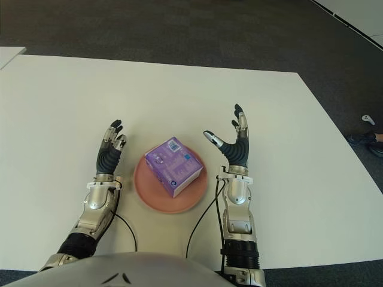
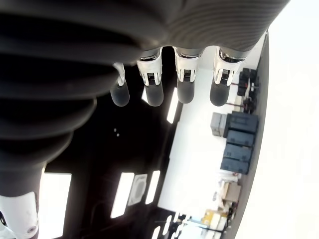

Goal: Put the tissue paper into the plate.

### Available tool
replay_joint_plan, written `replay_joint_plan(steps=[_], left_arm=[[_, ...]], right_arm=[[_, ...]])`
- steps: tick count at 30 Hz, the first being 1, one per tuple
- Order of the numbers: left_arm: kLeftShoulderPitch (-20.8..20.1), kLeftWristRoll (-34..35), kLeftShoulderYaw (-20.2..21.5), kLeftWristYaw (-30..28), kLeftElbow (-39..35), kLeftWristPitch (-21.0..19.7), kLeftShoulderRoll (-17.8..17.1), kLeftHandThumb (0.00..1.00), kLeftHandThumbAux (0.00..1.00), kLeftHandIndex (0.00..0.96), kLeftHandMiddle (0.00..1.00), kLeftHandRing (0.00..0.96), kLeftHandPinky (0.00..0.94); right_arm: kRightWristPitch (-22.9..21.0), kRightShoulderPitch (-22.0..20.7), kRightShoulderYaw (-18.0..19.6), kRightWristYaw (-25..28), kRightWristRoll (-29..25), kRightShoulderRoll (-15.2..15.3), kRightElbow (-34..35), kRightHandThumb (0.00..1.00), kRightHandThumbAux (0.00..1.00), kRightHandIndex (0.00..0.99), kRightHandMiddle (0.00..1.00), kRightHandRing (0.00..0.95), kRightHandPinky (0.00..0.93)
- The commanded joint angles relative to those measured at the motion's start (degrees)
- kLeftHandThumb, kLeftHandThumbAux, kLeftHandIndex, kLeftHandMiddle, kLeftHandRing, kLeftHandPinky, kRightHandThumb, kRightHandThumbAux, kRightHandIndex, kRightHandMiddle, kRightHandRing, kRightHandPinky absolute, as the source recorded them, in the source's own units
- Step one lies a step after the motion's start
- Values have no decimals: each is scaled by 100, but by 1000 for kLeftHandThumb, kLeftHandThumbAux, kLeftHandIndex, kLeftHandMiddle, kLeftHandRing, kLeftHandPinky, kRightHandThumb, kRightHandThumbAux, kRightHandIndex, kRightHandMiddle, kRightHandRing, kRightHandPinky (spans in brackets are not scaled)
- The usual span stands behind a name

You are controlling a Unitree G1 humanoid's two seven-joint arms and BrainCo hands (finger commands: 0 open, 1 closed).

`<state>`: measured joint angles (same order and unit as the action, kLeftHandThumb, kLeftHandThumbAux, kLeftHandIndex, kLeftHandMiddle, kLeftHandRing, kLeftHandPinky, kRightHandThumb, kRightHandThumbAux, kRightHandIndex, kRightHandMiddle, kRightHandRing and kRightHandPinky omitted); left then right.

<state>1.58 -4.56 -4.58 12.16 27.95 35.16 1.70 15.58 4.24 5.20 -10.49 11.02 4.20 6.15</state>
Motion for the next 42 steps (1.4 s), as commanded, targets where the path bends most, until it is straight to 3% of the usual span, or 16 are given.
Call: replay_joint_plan(steps=[1,3,4,6,25,42], left_arm=[[899,-213,115,-30,361,-218,-299,0,494,19,31,0,0],[954,-202,105,-76,223,-244,-303,0,500,22,34,0,0],[978,-195,99,-95,169,-252,-303,0,507,25,37,0,0],[1008,-189,92,-113,111,-253,-305,0,515,28,39,0,0],[1326,-181,45,-230,-676,-721,-295,0,558,36,47,0,0],[1387,-164,47,-358,-861,-835,-275,0,550,13,41,0,0]], right_arm=[[75,-133,29,133,-125,56,-1091,0,647,0,0,0,0],[382,-423,120,361,-340,217,-2759,0,687,0,0,0,0],[473,-524,149,426,-401,253,-3257,0,707,0,0,0,0],[577,-603,171,457,-446,240,-3577,0,729,0,0,0,0],[1722,-1134,302,199,-562,247,-5053,19,737,0,0,0,0],[1664,-1115,249,251,-676,360,-4973,0,681,0,0,0,0]])
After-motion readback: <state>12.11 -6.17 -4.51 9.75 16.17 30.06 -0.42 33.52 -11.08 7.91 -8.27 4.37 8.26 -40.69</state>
